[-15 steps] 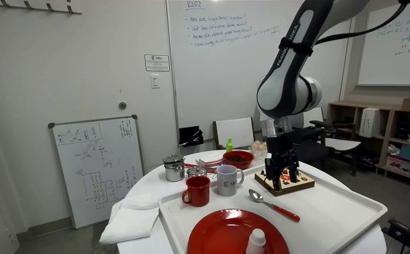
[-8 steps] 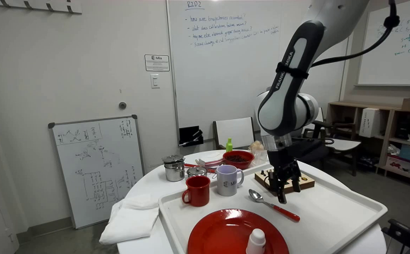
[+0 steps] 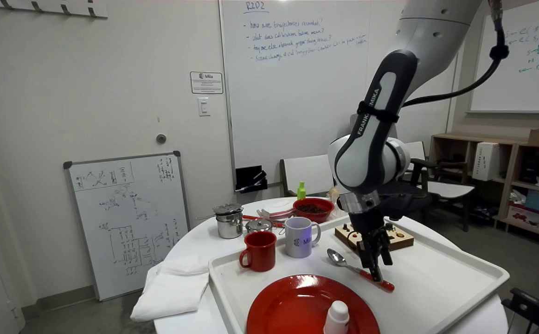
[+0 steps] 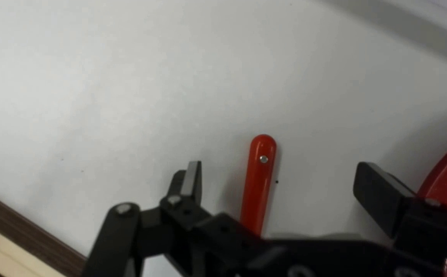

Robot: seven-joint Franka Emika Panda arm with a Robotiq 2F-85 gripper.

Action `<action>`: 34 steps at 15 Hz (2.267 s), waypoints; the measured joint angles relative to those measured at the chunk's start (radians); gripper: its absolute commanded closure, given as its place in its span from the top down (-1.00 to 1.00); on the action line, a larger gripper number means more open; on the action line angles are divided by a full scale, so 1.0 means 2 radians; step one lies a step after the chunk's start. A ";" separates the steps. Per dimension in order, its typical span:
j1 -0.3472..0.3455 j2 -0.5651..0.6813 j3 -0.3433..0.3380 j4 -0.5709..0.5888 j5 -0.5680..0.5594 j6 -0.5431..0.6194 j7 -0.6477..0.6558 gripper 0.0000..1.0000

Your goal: Place the spoon inside the white mug

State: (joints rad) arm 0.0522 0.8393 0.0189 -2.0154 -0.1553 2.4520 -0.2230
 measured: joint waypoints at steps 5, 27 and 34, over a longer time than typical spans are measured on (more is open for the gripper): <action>0.001 0.028 0.001 0.035 -0.003 -0.023 -0.006 1.00; 0.004 0.062 0.002 0.091 -0.002 -0.069 0.021 -0.74; -0.002 0.050 0.003 0.083 -0.003 -0.064 0.020 -0.75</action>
State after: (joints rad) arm 0.0483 0.9390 0.0256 -1.8501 -0.1612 2.3247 -0.1836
